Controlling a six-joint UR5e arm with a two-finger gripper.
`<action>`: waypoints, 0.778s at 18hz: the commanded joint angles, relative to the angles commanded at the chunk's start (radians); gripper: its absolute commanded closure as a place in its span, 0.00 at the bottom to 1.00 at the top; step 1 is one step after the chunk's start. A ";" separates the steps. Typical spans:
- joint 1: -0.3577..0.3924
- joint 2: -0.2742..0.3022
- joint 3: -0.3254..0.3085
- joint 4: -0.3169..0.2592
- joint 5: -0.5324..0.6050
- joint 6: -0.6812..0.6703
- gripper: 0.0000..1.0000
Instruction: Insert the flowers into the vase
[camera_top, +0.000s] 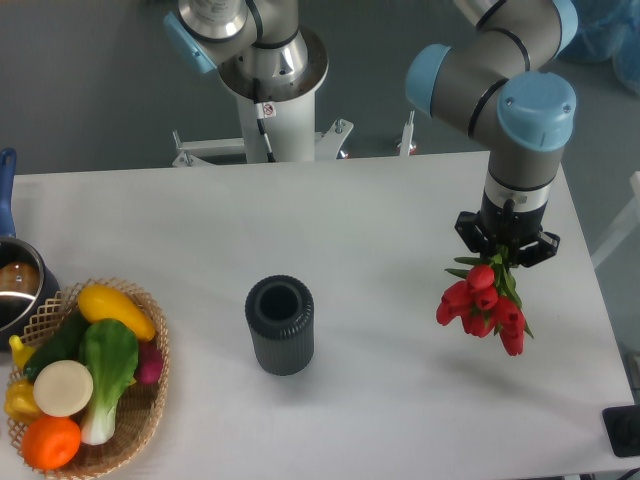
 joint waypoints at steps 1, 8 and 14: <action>0.000 0.000 -0.002 0.000 0.000 0.002 1.00; 0.000 0.003 0.000 -0.006 -0.006 0.006 1.00; 0.003 0.025 0.000 0.006 -0.153 0.003 1.00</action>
